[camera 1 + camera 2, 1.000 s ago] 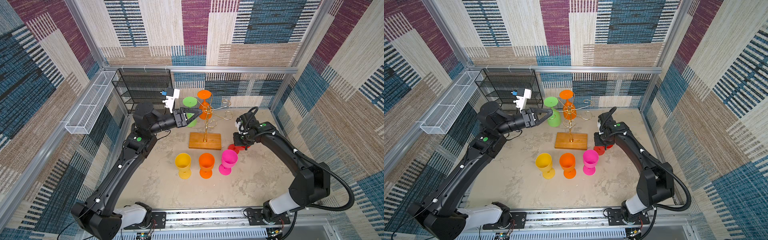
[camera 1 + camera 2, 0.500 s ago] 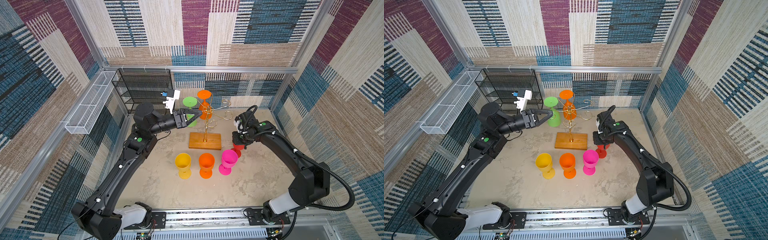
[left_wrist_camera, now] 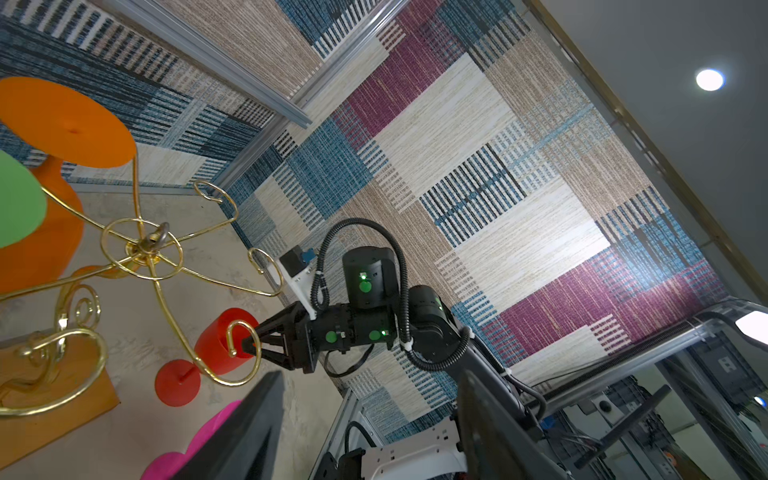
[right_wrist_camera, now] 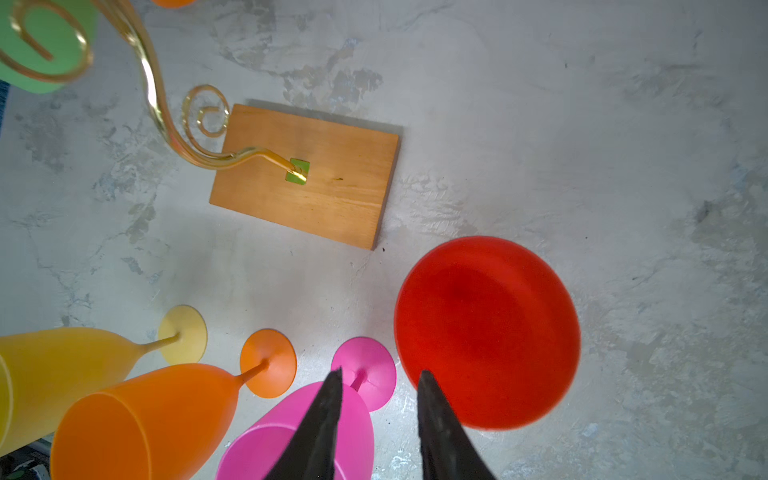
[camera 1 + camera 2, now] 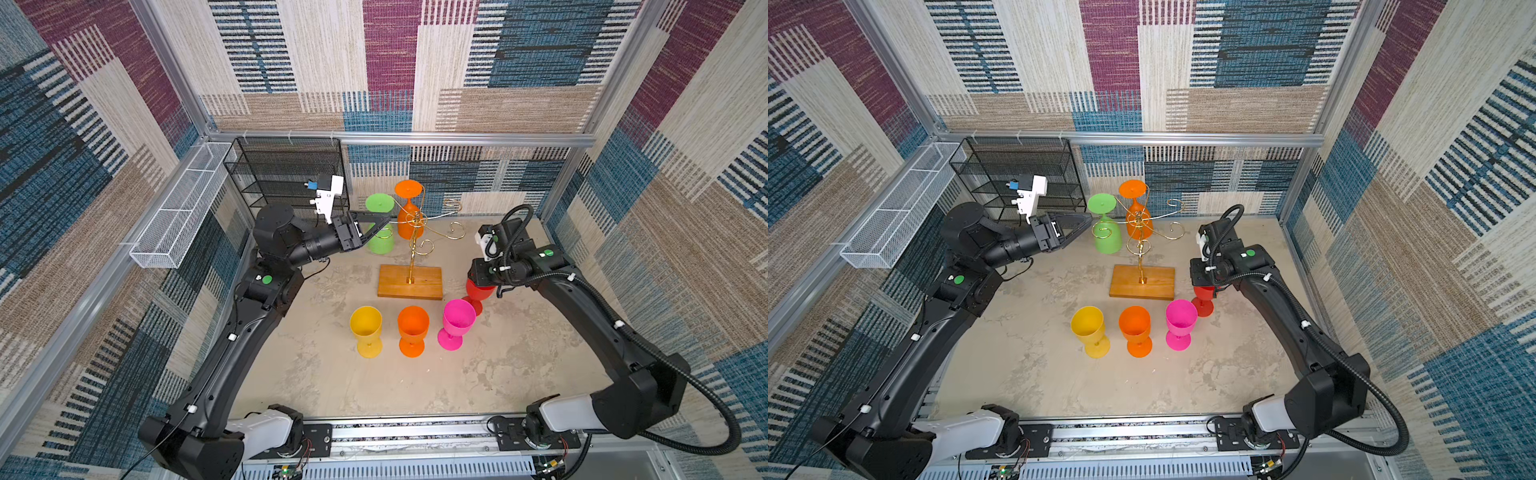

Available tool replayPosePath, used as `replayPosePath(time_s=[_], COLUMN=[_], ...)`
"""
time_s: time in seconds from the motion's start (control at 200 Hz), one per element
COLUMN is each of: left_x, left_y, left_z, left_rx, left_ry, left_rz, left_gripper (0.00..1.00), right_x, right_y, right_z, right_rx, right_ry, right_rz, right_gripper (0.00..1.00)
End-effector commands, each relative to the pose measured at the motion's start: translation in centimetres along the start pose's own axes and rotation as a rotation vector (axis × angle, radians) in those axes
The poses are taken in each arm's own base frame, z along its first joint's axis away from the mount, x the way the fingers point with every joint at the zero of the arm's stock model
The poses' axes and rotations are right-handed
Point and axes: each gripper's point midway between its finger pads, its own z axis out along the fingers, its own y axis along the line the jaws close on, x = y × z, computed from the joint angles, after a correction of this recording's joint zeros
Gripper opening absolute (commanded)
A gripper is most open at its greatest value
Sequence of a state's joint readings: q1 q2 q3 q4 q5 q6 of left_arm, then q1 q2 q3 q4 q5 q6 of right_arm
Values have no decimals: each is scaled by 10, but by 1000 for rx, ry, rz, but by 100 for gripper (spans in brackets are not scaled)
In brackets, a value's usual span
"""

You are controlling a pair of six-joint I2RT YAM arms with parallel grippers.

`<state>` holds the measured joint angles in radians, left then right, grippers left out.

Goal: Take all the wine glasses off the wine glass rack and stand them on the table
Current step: 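Open the right gripper and lift it away while the left moves to the green glass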

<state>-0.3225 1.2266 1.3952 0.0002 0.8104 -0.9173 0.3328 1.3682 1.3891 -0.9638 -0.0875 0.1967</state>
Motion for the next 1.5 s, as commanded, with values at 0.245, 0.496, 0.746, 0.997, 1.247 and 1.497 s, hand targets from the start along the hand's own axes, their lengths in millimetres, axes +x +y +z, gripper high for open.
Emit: replayPosePath(time_s=[0.245,0.496,0.746,0.997,1.247,1.497], left_x=[-45,-48,-48,-44,-42,-46], left_y=[89,151,172,181,188,186], left_z=[-20,-5,17,32,41,44], left_rx=[-231,-349,-323,-304,-289,-270], left_ry=[-138,-111,-60,-30,-19,-26], left_rz=[-112,-144,-196,-215,-239,-249], left_gripper=[68,66,58,56,50,42], right_x=[-55,-73,-69,-72,-74,-77], right_y=[-9,-23,-27,-25,-24,-21], right_z=[-86,-145,-140,-139,-133,-129], right_rx=[39,72,89,78,73,56], right_ry=[-399,-676,-671,-673,-662,-656], right_rz=[90,169,183,177,167,156], right_gripper=[47,58,59,59,59,59])
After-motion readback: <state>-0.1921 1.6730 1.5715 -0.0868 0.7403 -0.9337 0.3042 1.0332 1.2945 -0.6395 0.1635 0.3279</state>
